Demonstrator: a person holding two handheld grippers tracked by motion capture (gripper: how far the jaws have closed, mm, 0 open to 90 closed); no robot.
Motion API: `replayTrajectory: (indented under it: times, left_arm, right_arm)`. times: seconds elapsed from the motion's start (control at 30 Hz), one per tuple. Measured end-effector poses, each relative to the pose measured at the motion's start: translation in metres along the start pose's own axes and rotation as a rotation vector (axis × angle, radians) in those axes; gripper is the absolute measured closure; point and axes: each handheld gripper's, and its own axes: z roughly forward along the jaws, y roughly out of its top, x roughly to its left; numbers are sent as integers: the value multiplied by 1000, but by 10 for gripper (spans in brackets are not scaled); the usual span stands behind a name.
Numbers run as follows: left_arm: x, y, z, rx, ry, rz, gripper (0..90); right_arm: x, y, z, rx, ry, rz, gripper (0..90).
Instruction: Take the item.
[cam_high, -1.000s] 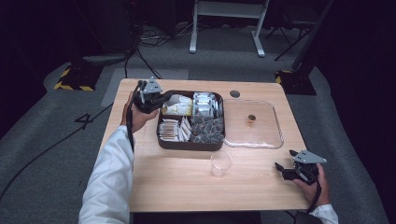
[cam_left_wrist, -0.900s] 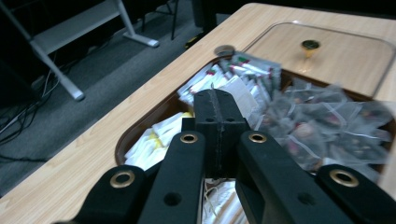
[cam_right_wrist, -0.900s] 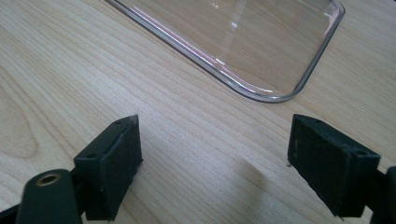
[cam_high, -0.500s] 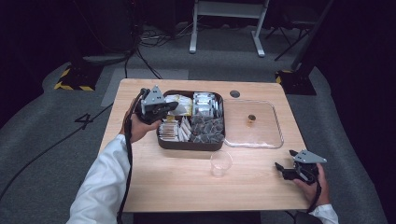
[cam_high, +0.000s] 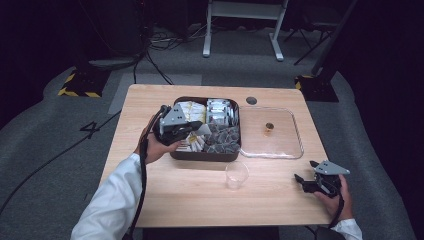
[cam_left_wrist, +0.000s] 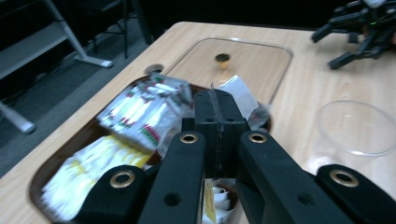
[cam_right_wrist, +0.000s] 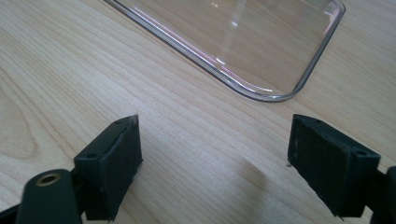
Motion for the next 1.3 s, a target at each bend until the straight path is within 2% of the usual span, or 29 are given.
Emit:
replayTrajectory:
  times: [0.03,0.27,0.37,0.7,0.83,1.3]
  left_arm:
    - [-5,1,2,-7,-20,6,900]
    - [-19,4,6,-32,-67,13,900]
    - [-28,9,11,-35,-91,37,900]
    - [-44,20,21,-51,-156,54,900]
    - [-55,25,26,-51,-187,70,900]
    - [-74,32,49,-55,-285,67,900]
  right_arm:
    - [0,0,0,0,2,1,178]
    - [0,0,0,0,2,2,178]
    - [0,0,0,1,1,1,178]
    - [0,0,0,0,1,1,178]
    - [0,0,0,0,2,2,178]
    - [0,0,0,1,3,4,178]
